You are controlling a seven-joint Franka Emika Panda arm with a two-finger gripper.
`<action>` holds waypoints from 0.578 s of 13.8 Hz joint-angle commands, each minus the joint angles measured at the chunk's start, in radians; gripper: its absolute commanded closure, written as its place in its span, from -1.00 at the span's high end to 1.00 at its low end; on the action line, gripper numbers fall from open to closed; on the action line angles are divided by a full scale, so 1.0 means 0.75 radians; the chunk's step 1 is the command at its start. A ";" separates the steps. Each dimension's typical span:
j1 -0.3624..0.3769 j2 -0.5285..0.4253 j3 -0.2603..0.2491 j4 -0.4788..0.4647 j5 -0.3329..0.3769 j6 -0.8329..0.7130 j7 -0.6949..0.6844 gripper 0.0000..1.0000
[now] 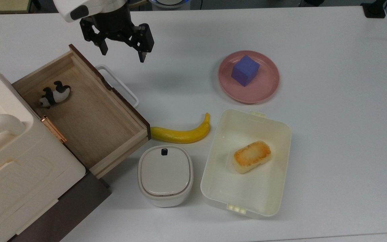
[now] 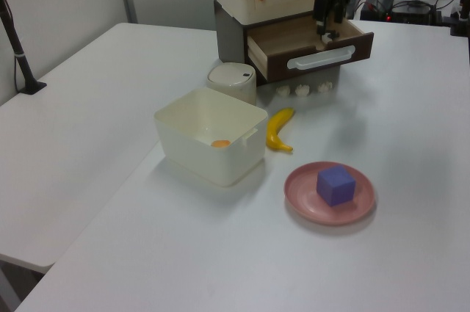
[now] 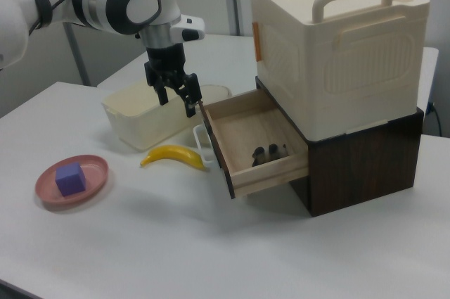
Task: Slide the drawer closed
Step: 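Move the gripper above the open wooden drawer's front panel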
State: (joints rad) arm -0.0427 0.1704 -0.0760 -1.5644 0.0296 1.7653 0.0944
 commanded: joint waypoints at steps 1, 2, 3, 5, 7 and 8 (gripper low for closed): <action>0.000 -0.012 0.007 -0.008 0.046 -0.079 -0.028 1.00; 0.000 -0.012 0.005 -0.008 0.075 -0.083 -0.034 1.00; 0.000 -0.010 0.005 -0.010 0.079 -0.085 -0.040 1.00; 0.008 -0.010 0.007 -0.011 0.079 -0.088 0.003 1.00; 0.032 0.004 0.007 -0.015 0.067 -0.102 0.131 1.00; 0.040 0.004 0.007 -0.035 0.065 -0.102 0.193 0.27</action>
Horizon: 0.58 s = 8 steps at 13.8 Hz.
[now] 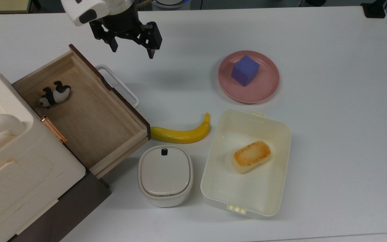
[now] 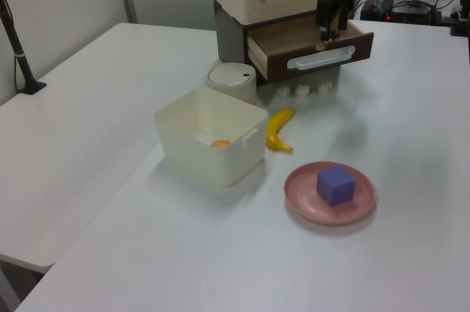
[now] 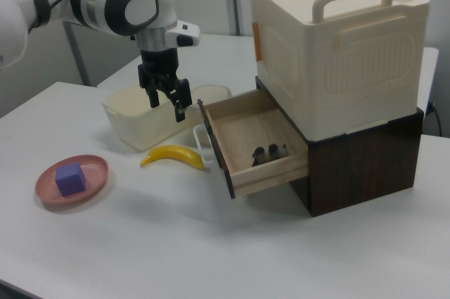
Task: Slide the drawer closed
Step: 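Move the gripper above the open wooden drawer's front panel, then lower the gripper against the drawer front beside its handle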
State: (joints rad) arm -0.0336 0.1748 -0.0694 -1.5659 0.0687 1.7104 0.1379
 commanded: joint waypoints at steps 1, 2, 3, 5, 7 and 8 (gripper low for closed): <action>0.035 0.000 -0.001 -0.041 0.015 -0.029 0.249 -0.26; 0.035 0.004 -0.001 -0.047 0.013 -0.021 0.408 -0.66; 0.037 0.024 -0.001 -0.056 0.015 -0.012 0.521 -0.75; 0.037 0.067 -0.001 -0.060 0.017 -0.002 0.654 -0.95; 0.059 0.094 -0.001 -0.080 0.017 0.037 0.687 -1.00; 0.063 0.104 -0.001 -0.082 0.017 0.061 0.687 -1.00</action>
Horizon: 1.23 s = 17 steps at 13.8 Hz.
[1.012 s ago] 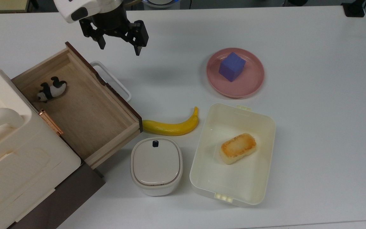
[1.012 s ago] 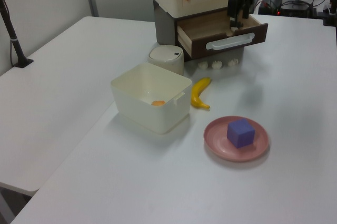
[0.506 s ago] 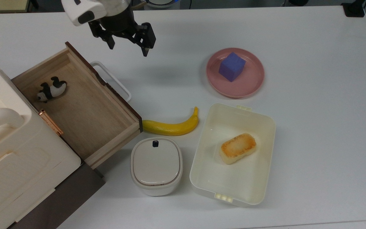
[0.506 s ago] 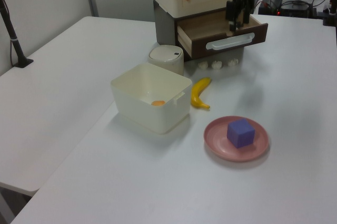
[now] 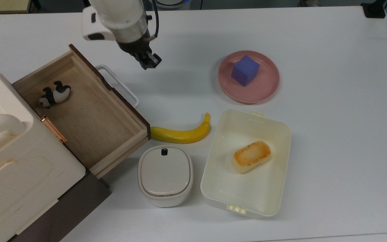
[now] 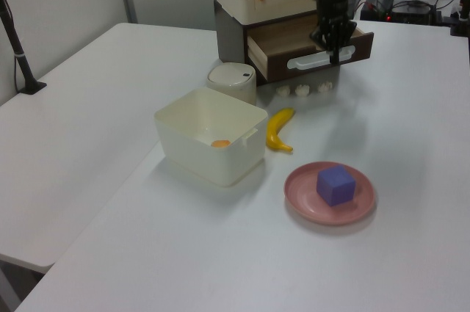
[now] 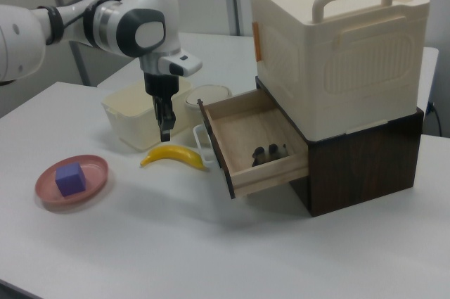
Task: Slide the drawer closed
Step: 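Lower the gripper against the drawer front beside its handle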
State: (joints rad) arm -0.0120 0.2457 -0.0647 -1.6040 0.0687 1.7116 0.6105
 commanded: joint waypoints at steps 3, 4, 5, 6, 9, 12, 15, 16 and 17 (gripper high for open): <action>0.036 0.053 -0.008 -0.031 0.015 0.143 0.057 -1.00; 0.036 0.073 -0.008 -0.029 0.015 0.170 0.059 -1.00; 0.036 0.075 -0.008 -0.029 0.013 0.184 0.059 -1.00; 0.034 0.085 -0.010 -0.029 0.011 0.215 0.057 -1.00; 0.034 0.128 -0.012 -0.027 -0.008 0.287 0.057 -1.00; 0.028 0.139 -0.016 -0.027 -0.024 0.350 0.061 -1.00; -0.002 0.139 -0.024 -0.019 -0.044 0.436 0.059 -1.00; -0.015 0.139 -0.024 -0.015 -0.059 0.458 0.059 -1.00; -0.033 0.139 -0.024 -0.013 -0.079 0.469 0.055 -1.00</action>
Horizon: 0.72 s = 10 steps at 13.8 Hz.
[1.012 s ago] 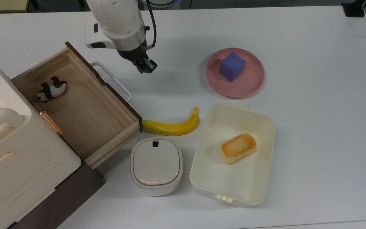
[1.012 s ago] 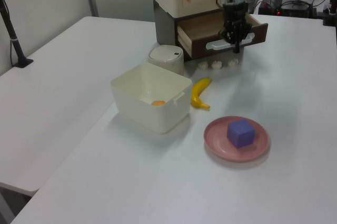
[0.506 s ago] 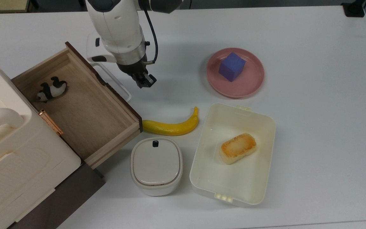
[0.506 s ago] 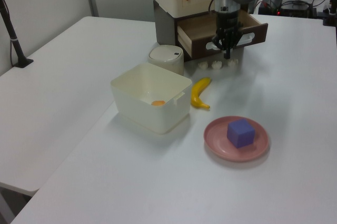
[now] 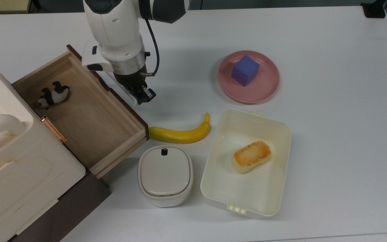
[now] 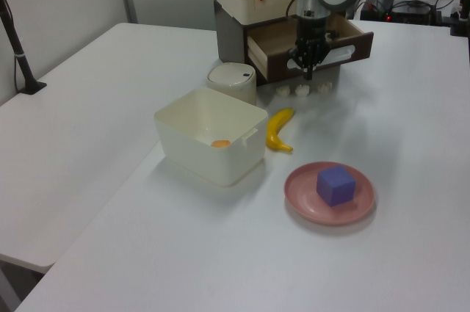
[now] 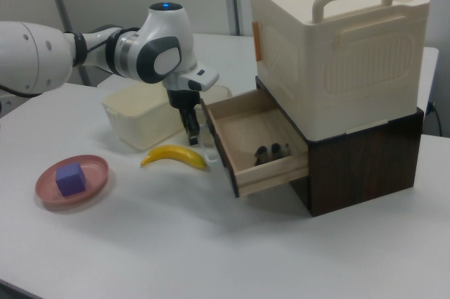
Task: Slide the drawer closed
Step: 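Push the drawer front into the dark cabinet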
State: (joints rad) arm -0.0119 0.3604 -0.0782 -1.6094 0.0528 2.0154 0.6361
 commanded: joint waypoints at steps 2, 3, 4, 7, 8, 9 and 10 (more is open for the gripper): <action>-0.060 -0.006 -0.004 0.015 -0.111 0.072 0.019 -1.00; -0.060 0.008 -0.006 0.015 -0.138 0.114 0.019 -1.00; -0.066 0.025 -0.006 0.015 -0.158 0.178 0.021 -1.00; -0.117 0.090 -0.006 0.035 -0.203 0.280 0.021 -1.00; -0.119 0.098 -0.006 0.051 -0.207 0.291 0.021 -1.00; -0.131 0.100 -0.006 0.060 -0.209 0.297 0.019 -1.00; -0.137 0.100 -0.006 0.062 -0.214 0.299 0.013 -1.00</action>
State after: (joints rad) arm -0.0806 0.3917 -0.0761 -1.5997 -0.0704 2.1866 0.6382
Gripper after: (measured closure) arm 0.991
